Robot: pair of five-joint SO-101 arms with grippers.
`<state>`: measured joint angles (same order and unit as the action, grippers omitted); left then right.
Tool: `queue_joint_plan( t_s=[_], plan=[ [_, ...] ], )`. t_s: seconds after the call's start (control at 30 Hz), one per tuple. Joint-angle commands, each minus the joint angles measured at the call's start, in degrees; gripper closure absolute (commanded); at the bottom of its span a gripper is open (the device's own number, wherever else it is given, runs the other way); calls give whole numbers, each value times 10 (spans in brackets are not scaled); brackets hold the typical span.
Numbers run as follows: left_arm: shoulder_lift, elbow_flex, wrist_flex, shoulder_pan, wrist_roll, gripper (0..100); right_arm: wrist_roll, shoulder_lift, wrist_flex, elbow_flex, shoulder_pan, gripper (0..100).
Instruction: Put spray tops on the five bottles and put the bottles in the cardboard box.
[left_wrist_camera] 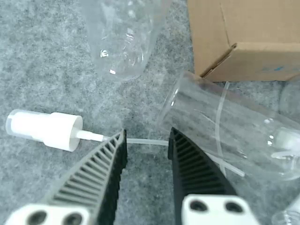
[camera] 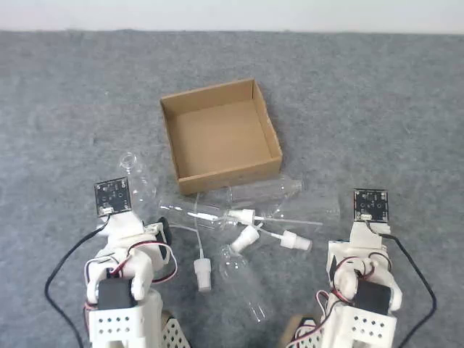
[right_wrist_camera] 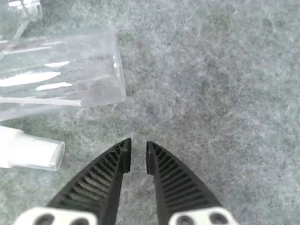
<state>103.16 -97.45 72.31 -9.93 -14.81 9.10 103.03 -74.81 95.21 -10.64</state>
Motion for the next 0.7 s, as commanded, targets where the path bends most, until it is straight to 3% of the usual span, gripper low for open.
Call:
queue_joint_plan(
  t_s=[0.0,0.67],
  plan=[
    [13,9,0,-1,-4,866,9,10,-2,12,-4,990],
    [13,9,0,-1,-4,866,11,11,0,-47,-9,991]
  ],
)
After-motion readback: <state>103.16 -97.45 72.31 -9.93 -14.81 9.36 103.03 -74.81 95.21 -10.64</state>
